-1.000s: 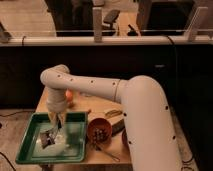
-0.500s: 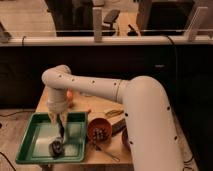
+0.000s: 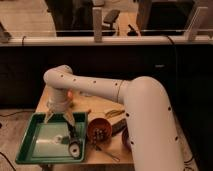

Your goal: Place brush in tray

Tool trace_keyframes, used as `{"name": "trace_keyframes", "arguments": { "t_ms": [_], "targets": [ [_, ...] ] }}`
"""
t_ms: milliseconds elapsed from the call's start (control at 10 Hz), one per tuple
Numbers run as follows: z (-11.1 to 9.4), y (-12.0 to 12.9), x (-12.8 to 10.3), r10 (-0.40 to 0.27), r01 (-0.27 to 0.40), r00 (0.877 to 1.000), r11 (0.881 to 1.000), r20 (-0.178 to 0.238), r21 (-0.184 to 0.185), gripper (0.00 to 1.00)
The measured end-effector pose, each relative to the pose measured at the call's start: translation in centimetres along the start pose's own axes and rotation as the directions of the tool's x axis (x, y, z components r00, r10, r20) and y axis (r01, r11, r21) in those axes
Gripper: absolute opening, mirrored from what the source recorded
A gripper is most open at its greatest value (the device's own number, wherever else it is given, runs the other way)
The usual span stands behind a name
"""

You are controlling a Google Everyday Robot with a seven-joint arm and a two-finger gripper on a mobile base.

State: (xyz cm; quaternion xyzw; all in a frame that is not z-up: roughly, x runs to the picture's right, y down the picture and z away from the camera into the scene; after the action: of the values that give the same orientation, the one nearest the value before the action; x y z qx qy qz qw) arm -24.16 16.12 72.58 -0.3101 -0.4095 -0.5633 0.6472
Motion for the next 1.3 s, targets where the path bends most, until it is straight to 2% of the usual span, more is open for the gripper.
{"name": "trace_keyframes", "arguments": {
  "t_ms": [1300],
  "targets": [
    [0.02,-0.03,0.20,-0.011,0.011,1.000,1.000,0.013,-0.006,0.80]
  ]
}}
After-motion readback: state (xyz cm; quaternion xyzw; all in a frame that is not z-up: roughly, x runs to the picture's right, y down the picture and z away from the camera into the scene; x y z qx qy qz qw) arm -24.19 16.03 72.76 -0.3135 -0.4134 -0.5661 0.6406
